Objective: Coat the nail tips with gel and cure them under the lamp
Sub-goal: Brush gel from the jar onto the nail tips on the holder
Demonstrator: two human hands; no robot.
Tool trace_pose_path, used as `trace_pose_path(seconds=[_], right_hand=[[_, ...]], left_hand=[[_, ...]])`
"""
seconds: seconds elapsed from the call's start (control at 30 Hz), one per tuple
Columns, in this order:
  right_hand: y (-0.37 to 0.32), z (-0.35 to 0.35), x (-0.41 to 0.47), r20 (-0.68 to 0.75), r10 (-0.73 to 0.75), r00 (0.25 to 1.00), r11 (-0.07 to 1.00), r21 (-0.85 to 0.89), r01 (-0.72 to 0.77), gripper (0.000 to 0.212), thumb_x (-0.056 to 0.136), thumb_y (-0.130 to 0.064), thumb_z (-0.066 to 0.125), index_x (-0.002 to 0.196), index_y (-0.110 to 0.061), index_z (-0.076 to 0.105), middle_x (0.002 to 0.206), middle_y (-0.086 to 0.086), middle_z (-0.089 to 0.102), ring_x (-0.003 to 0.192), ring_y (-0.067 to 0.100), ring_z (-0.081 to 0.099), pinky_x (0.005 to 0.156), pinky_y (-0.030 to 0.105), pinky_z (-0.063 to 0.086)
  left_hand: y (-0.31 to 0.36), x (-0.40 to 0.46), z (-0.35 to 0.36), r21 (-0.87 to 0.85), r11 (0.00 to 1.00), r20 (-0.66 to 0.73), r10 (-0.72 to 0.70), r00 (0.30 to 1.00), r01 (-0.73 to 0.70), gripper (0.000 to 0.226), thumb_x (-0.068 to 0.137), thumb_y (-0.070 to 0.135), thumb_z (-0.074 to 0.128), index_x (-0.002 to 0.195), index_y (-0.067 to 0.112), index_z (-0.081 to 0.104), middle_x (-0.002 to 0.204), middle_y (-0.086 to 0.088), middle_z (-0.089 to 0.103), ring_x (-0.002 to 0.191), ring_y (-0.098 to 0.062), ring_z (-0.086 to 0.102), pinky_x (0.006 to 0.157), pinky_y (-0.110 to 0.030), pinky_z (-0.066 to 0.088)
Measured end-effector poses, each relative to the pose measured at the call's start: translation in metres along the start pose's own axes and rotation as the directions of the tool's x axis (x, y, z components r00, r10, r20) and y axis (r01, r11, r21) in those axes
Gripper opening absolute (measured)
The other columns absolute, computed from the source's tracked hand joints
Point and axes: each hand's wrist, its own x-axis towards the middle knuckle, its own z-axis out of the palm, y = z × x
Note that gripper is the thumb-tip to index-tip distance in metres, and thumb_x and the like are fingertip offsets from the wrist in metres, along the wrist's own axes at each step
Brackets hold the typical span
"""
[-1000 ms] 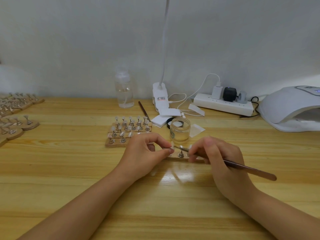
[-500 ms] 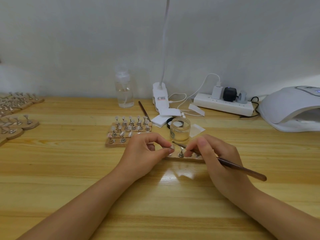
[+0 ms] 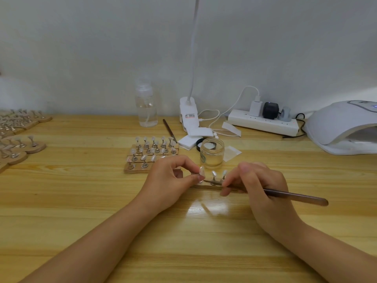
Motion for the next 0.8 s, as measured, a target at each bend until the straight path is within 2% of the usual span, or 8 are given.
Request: trace_pose_path(seconds=[0.17,0.3,0.43,0.5,0.57,0.67,0.73,0.8], right_hand=[[-0.0021,0.0001,0.0042,0.016,0.046,0.999,0.997,-0.057,-0.045,0.039,0.088,-0.041,0.033,0.072,-0.021,0.064,0.074,-0.011,0.067,0.075,0.010,0.063,0.072,0.040,0.048],[-0.0017,0.0010,0.0019,0.008,-0.015,1.000,0.998,-0.054,0.015,0.041,0.089,-0.035,0.033,0.065,-0.022,0.064,0.066,-0.009,0.066,0.069,0.009,0.061,0.071,0.048,0.047],[-0.0007,0.0000,0.0023,-0.020,0.012,1.000,0.999,-0.031,-0.013,0.039,0.089,-0.037,0.032,0.069,-0.025,0.062,0.070,-0.010,0.066,0.072,0.010,0.062,0.072,0.043,0.048],[-0.0002,0.0000,0.0038,-0.003,0.045,0.999,0.997,-0.058,-0.045,0.040,0.088,-0.041,0.032,0.071,-0.023,0.063,0.073,-0.010,0.066,0.075,0.010,0.062,0.072,0.038,0.048],[-0.0007,0.0005,0.0036,0.020,0.045,0.999,0.998,-0.042,-0.044,0.041,0.087,-0.040,0.032,0.069,-0.021,0.063,0.070,-0.009,0.066,0.074,0.010,0.062,0.073,0.041,0.049],[-0.0019,0.0006,0.0010,0.023,-0.024,0.999,0.999,-0.022,0.024,0.040,0.089,-0.034,0.031,0.065,-0.024,0.062,0.066,-0.007,0.065,0.070,0.008,0.061,0.072,0.046,0.049],[-0.0011,-0.0004,0.0009,0.002,-0.034,0.999,0.999,-0.019,0.034,0.039,0.089,-0.033,0.031,0.066,-0.025,0.061,0.069,-0.008,0.065,0.071,0.009,0.061,0.071,0.042,0.048],[-0.0005,-0.0008,0.0024,-0.006,-0.008,1.000,0.999,-0.036,0.008,0.039,0.088,-0.036,0.032,0.069,-0.022,0.063,0.072,-0.008,0.065,0.074,0.011,0.061,0.070,0.036,0.047]], left_hand=[[-0.0009,0.0002,0.0006,-0.011,1.000,-0.009,-0.001,1.000,0.001,0.021,0.070,0.010,0.076,0.062,0.023,0.061,0.041,0.018,0.049,0.037,-0.004,0.032,0.043,-0.007,0.024],[0.0002,-0.0003,-0.0001,-0.011,1.000,0.005,0.002,1.000,-0.002,0.020,0.071,0.009,0.075,0.064,0.023,0.062,0.040,0.019,0.048,0.035,-0.003,0.032,0.042,-0.007,0.023],[0.0009,-0.0006,-0.0005,-0.026,1.000,-0.003,-0.011,1.000,0.011,0.021,0.071,0.011,0.076,0.062,0.025,0.062,0.052,0.021,0.058,0.040,-0.003,0.034,0.044,-0.008,0.028],[0.0005,-0.0003,-0.0003,-0.039,0.999,-0.011,-0.014,1.000,0.013,0.021,0.071,0.013,0.076,0.062,0.028,0.063,0.060,0.018,0.064,0.045,-0.015,0.041,0.048,-0.014,0.034],[0.0006,0.0007,0.0004,-0.050,0.999,-0.026,-0.019,0.999,0.018,0.021,0.071,0.014,0.076,0.062,0.029,0.064,0.063,0.015,0.066,0.053,-0.032,0.046,0.054,-0.023,0.039],[0.0028,0.0014,0.0013,-0.065,0.998,-0.033,-0.019,0.999,0.017,0.020,0.071,0.016,0.075,0.062,0.030,0.065,0.063,0.013,0.068,0.059,-0.037,0.053,0.059,-0.031,0.046],[0.0035,0.0013,0.0017,-0.083,0.996,-0.027,-0.038,0.999,0.035,0.015,0.071,0.016,0.075,0.065,0.028,0.068,0.068,0.009,0.070,0.067,-0.042,0.059,0.068,-0.041,0.051],[0.0037,0.0008,0.0016,-0.079,0.996,-0.026,-0.048,0.998,0.046,0.014,0.071,0.016,0.075,0.068,0.029,0.070,0.071,0.005,0.071,0.073,-0.043,0.060,0.073,-0.045,0.051]])
